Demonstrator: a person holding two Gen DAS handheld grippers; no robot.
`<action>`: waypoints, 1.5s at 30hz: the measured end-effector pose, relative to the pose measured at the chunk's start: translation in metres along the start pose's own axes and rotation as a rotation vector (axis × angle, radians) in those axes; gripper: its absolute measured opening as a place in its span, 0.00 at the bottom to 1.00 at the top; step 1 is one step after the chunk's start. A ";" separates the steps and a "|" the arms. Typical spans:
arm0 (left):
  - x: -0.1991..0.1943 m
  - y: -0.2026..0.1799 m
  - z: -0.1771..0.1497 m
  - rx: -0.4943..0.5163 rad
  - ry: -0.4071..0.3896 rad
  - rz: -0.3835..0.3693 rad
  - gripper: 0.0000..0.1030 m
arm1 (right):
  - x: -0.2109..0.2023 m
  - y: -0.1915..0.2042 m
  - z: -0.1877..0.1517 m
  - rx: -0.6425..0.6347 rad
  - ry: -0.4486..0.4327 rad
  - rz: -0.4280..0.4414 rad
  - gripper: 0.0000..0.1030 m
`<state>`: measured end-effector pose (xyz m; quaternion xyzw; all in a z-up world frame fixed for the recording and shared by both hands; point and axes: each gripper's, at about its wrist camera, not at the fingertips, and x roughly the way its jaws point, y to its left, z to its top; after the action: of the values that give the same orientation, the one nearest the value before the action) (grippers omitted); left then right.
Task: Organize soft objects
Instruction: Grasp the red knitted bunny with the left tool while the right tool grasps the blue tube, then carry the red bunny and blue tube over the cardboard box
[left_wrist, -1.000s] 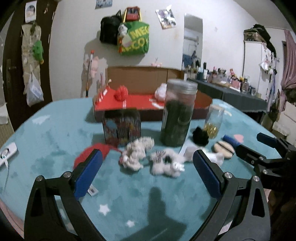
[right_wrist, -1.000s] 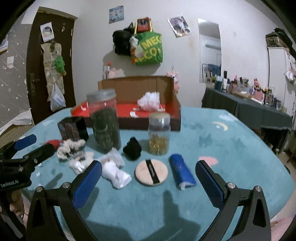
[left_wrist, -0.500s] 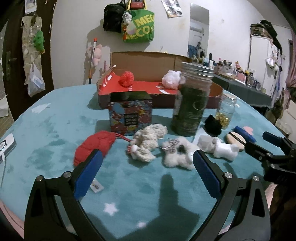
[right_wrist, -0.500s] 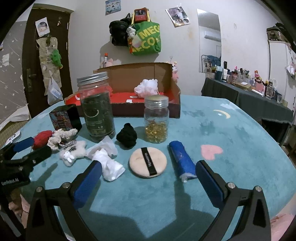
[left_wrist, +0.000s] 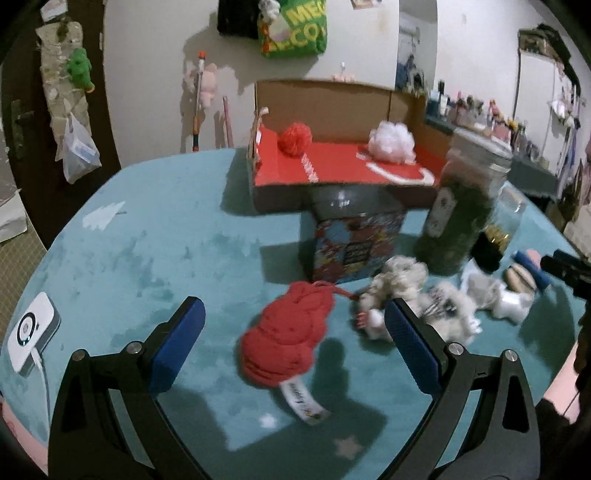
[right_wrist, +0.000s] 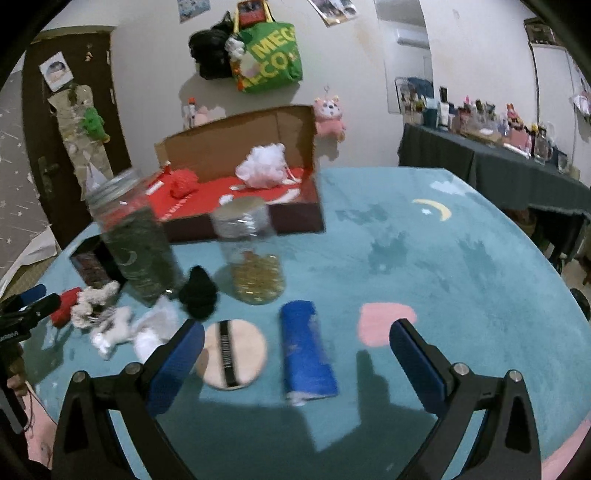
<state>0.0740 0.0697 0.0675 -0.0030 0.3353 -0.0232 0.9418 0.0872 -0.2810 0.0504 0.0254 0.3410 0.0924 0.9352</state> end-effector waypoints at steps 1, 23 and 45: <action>0.004 0.003 0.001 0.007 0.018 -0.002 0.96 | 0.004 -0.004 0.001 0.004 0.016 -0.003 0.89; -0.002 -0.008 0.005 0.060 0.043 -0.061 0.40 | -0.012 0.010 0.006 -0.077 0.009 0.088 0.23; 0.001 0.010 0.012 0.029 0.069 0.006 0.40 | -0.010 0.000 0.010 -0.051 0.027 0.089 0.23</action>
<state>0.0832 0.0797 0.0758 0.0123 0.3672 -0.0253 0.9297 0.0862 -0.2831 0.0639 0.0153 0.3495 0.1429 0.9258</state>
